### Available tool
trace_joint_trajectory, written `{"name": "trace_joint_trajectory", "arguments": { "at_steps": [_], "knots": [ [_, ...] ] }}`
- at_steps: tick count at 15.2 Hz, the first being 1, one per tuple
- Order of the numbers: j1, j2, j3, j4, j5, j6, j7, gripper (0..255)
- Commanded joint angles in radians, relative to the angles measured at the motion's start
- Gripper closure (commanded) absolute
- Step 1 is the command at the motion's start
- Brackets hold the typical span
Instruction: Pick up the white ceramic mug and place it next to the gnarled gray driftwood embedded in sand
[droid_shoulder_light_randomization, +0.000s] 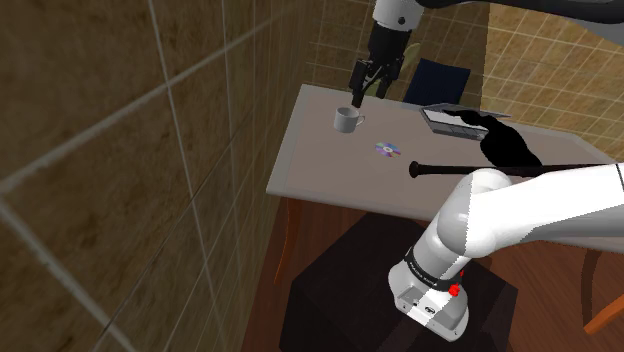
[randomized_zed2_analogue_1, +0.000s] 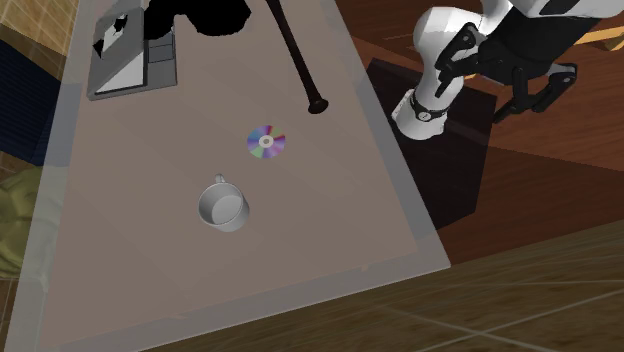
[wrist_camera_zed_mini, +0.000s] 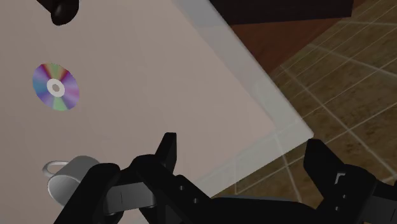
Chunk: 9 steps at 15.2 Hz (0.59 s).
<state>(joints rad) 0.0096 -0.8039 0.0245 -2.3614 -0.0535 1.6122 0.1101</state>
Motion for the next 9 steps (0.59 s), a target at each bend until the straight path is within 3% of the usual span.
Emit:
{"name": "trace_joint_trajectory", "arguments": {
  "at_steps": [1,9],
  "knots": [
    [0.000,0.000,0.000,0.000,0.000,0.000,0.000,0],
    [-0.043,0.173,-0.127,-0.019,-0.070,0.209,-0.121,0]
  ]
}}
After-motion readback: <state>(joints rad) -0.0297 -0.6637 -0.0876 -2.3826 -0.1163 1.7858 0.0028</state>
